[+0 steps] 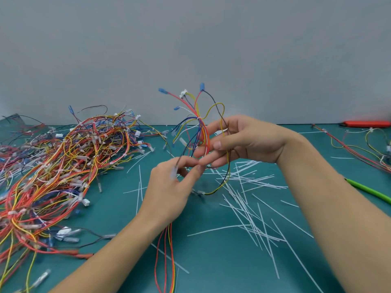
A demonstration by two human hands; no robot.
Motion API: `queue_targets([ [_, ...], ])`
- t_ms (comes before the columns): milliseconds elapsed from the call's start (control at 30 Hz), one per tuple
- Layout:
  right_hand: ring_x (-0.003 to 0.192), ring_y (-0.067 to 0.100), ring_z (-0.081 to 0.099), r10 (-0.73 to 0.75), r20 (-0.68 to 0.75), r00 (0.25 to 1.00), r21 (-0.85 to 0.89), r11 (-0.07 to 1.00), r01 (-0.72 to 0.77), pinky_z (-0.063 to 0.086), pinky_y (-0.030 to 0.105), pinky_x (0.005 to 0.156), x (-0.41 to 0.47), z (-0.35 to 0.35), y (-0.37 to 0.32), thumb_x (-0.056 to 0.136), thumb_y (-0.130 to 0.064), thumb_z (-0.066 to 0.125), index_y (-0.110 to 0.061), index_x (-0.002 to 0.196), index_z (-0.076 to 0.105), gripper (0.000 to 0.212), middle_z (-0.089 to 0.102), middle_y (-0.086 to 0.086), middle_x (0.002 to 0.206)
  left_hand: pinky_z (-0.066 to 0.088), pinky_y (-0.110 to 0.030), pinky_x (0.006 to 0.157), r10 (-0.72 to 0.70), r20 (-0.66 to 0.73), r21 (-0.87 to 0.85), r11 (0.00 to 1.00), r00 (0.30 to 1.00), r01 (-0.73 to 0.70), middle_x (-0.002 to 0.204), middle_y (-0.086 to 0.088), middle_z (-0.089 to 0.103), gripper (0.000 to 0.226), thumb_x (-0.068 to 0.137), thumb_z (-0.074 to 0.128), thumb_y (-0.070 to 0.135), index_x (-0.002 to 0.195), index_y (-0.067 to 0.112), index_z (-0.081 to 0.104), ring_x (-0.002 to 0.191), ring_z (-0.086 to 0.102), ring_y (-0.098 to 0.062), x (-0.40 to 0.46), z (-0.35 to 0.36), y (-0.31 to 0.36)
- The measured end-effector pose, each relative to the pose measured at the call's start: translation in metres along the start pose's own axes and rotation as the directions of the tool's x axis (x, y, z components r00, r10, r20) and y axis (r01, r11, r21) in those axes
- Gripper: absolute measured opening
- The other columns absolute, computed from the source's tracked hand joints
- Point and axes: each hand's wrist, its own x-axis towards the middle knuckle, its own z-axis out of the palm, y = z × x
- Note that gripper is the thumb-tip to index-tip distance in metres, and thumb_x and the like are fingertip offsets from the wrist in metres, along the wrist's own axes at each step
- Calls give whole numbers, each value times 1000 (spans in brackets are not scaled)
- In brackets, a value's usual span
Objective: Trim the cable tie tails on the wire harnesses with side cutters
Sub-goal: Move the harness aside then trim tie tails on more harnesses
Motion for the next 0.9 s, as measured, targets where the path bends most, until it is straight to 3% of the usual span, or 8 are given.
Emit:
queue_targets([
  [100, 116, 43, 69, 5, 31, 999, 42, 999, -6, 62, 36, 85, -2, -4, 4, 101, 5, 53, -11, 124, 63, 29, 67, 29, 129, 46, -39, 85, -23, 8, 27, 999, 1000, 23, 78, 17, 68, 7, 96, 71, 32, 93, 34, 78, 73, 58, -8, -1, 1, -1],
  [200, 118, 43, 68, 37, 46, 998, 49, 998, -40, 61, 39, 90, -3, -6, 6, 100, 1, 57, -12, 126, 68, 31, 66, 28, 131, 36, -18, 68, -21, 5, 31, 999, 1000, 21, 79, 32, 65, 10, 94, 73, 28, 89, 36, 76, 69, 55, 0, -2, 1, -2],
  [333, 108, 39, 73, 68, -1, 998, 1, 998, -68, 62, 38, 89, -2, -5, 5, 99, -10, 63, -1, 130, 61, 32, 69, 27, 126, 37, -10, 71, 54, -13, 125, 991, 998, -52, 79, 17, 67, 11, 91, 78, 24, 85, 32, 77, 80, 59, -3, -1, 1, -3],
  [467, 100, 37, 75, 57, -74, 996, -162, 984, -69, 63, 41, 89, 1, 0, 4, 95, -18, 70, -9, 110, 69, 17, 74, 22, 117, 43, -15, 66, 44, 10, 112, 993, 999, -45, 78, 8, 65, 11, 88, 80, 22, 84, 31, 79, 72, 60, -11, -1, 3, -7],
  [600, 99, 35, 75, 18, -119, 993, -275, 960, -51, 60, 46, 94, 3, -1, 4, 99, -11, 65, -3, 113, 65, 16, 76, 20, 113, 46, -21, 65, 3, -24, 109, 994, 1000, 0, 74, 8, 64, 7, 86, 82, 24, 83, 30, 80, 69, 61, -12, 0, 2, -10],
  [767, 94, 33, 77, -9, -146, 989, -290, 957, -34, 63, 42, 87, 3, -1, 6, 99, -5, 64, -4, 110, 66, 12, 77, 19, 110, 39, -12, 61, -24, -57, 116, 993, 998, 31, 67, 12, 60, 5, 85, 83, 27, 82, 31, 81, 66, 56, -7, 0, 1, -13],
  [900, 94, 34, 77, -3, -156, 988, -290, 956, -43, 63, 43, 89, 2, -4, 7, 97, -5, 66, 1, 112, 66, 16, 77, 19, 110, 39, -17, 59, -35, -46, 146, 988, 998, 41, 68, 14, 58, 6, 85, 83, 31, 84, 36, 79, 62, 54, -7, 0, 2, -16],
])
